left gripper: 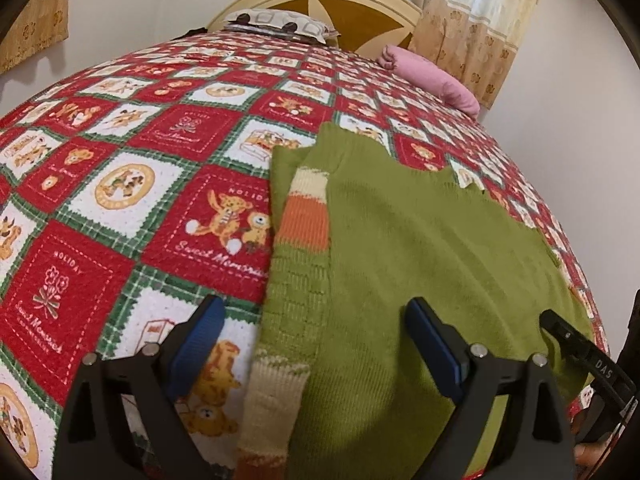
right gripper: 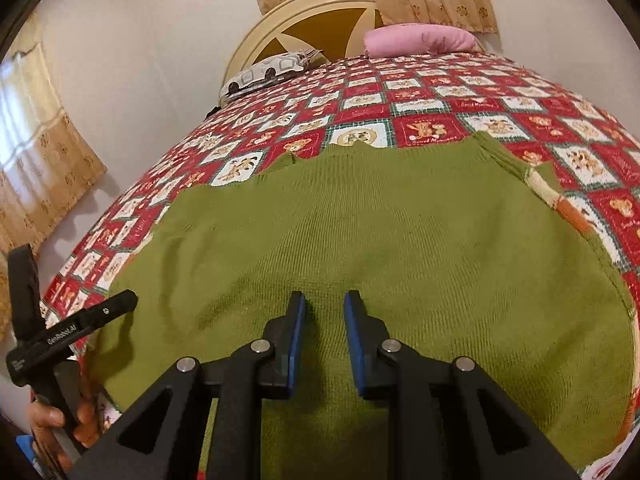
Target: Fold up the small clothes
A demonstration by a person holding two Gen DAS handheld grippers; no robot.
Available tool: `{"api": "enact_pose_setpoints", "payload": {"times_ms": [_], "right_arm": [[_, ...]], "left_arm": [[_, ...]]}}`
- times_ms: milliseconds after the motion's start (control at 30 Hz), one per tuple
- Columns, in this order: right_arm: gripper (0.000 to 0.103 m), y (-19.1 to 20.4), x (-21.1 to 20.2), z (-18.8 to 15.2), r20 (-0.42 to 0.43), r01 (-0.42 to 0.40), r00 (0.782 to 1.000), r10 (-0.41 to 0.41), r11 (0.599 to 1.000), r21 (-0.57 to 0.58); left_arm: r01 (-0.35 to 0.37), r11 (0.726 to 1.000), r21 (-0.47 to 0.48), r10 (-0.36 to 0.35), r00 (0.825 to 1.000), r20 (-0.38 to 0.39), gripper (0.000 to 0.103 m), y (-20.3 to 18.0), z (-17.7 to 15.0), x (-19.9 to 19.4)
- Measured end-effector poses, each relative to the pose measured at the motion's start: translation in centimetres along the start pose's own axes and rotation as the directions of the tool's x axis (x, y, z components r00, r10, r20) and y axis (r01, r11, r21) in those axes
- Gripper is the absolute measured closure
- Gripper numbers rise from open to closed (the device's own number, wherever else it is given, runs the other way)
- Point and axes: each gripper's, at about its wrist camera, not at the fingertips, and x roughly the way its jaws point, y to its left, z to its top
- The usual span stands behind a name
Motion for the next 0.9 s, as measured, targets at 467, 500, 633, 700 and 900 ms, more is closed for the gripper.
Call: {"api": "enact_pose_setpoints", "payload": {"times_ms": [467, 500, 633, 700, 900], "right_arm": [[0.082, -0.4, 0.3, 0.1, -0.012, -0.036, 0.999, 0.037, 0.999, 0.019], [0.082, -0.5, 0.2, 0.1, -0.010, -0.043, 0.999, 0.043, 0.999, 0.023], [0.082, -1.3, 0.1, -0.1, 0.003, -0.088, 0.996, 0.088, 0.994, 0.063], [0.082, -1.5, 0.1, -0.1, 0.008, -0.101, 0.995, 0.101, 0.992, 0.077], [0.082, -1.2, 0.1, -0.2, 0.005, -0.065, 0.998, 0.065, 0.997, 0.041]], "left_arm": [[0.037, 0.999, -0.010, -0.037, 0.999, -0.002, 0.007, 0.1, 0.2, 0.1], [0.042, 0.999, -0.015, -0.042, 0.999, -0.001, 0.006, 0.2, 0.1, 0.0], [0.036, 0.999, -0.003, -0.036, 0.999, 0.004, 0.006, 0.0, 0.0, -0.1], [0.039, 0.999, -0.002, -0.039, 0.999, 0.005, 0.006, 0.0, 0.0, -0.1], [0.040, 0.999, -0.010, -0.040, 0.999, 0.011, 0.006, 0.2, -0.2, -0.1]]}}
